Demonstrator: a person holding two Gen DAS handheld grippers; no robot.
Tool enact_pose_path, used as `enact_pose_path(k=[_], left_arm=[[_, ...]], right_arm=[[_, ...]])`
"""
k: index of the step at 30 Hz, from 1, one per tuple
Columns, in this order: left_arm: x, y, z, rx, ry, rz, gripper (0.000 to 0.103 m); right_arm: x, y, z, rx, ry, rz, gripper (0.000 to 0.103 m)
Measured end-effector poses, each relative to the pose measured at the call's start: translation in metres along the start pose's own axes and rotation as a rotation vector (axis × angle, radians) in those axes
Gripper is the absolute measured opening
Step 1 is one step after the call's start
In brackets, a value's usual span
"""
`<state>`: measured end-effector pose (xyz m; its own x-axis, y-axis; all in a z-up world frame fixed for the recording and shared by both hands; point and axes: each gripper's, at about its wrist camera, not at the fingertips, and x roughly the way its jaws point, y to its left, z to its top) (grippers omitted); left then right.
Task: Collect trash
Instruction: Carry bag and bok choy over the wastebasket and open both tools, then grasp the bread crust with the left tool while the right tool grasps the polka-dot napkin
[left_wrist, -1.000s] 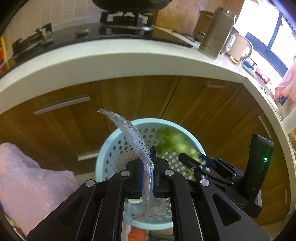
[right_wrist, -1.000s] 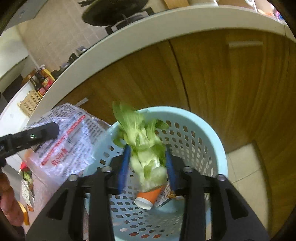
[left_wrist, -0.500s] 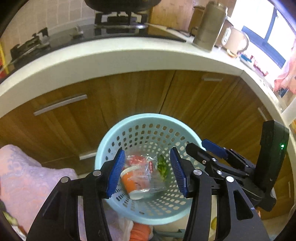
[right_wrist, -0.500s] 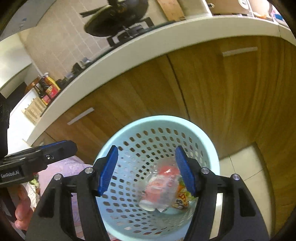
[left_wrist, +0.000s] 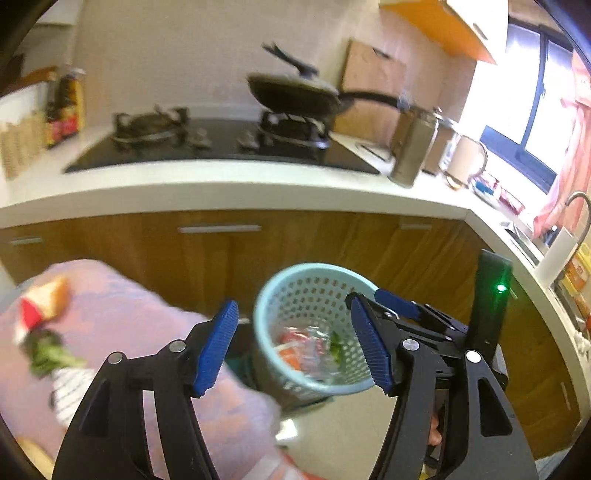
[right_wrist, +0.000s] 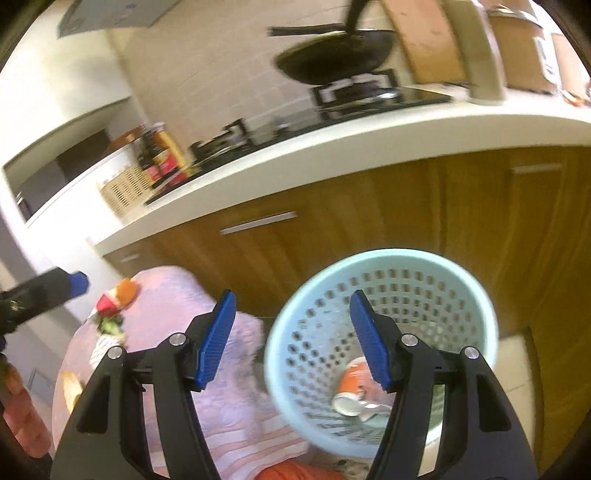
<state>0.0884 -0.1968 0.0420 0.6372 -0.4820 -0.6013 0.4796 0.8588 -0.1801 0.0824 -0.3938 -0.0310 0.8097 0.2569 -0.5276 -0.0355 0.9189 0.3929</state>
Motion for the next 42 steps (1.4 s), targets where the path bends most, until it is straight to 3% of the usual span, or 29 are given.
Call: enact_pose_path(k=[10, 14, 19, 25, 32, 39, 40, 42], left_arm=[[-0.108, 0.076, -0.055, -0.096, -0.154, 0.208, 0.065], [-0.141, 0.125, -0.090, -0.187, -0.174, 0.331, 0.067], [-0.159, 0.190, -0.136, -0.334, -0.156, 0.479, 0.071], [-0.131, 0.255, -0.184, -0.513, -0.062, 0.472, 0.069], [-0.121, 0.269, -0.196, -0.547, -0.028, 0.453, 0.069], [-0.105, 0.262, -0.196, -0.500, 0.037, 0.519, 0.041], [-0.105, 0.261, -0.196, -0.496, 0.038, 0.529, 0.028], [-0.107, 0.262, -0.199, -0.505, 0.033, 0.534, 0.019]], right_arm=[[0.035, 0.129, -0.049, -0.213, 0.069, 0.253, 0.061], [0.058, 0.175, -0.064, -0.280, 0.127, 0.330, 0.063], [0.088, 0.217, -0.072, -0.333, 0.187, 0.362, 0.066], [0.114, 0.239, -0.075, -0.367, 0.242, 0.330, 0.072], [0.124, 0.240, -0.076, -0.376, 0.277, 0.296, 0.077], [0.135, 0.249, -0.081, -0.409, 0.333, 0.280, 0.077], [0.136, 0.249, -0.081, -0.407, 0.340, 0.281, 0.077], [0.138, 0.247, -0.081, -0.395, 0.353, 0.287, 0.077]])
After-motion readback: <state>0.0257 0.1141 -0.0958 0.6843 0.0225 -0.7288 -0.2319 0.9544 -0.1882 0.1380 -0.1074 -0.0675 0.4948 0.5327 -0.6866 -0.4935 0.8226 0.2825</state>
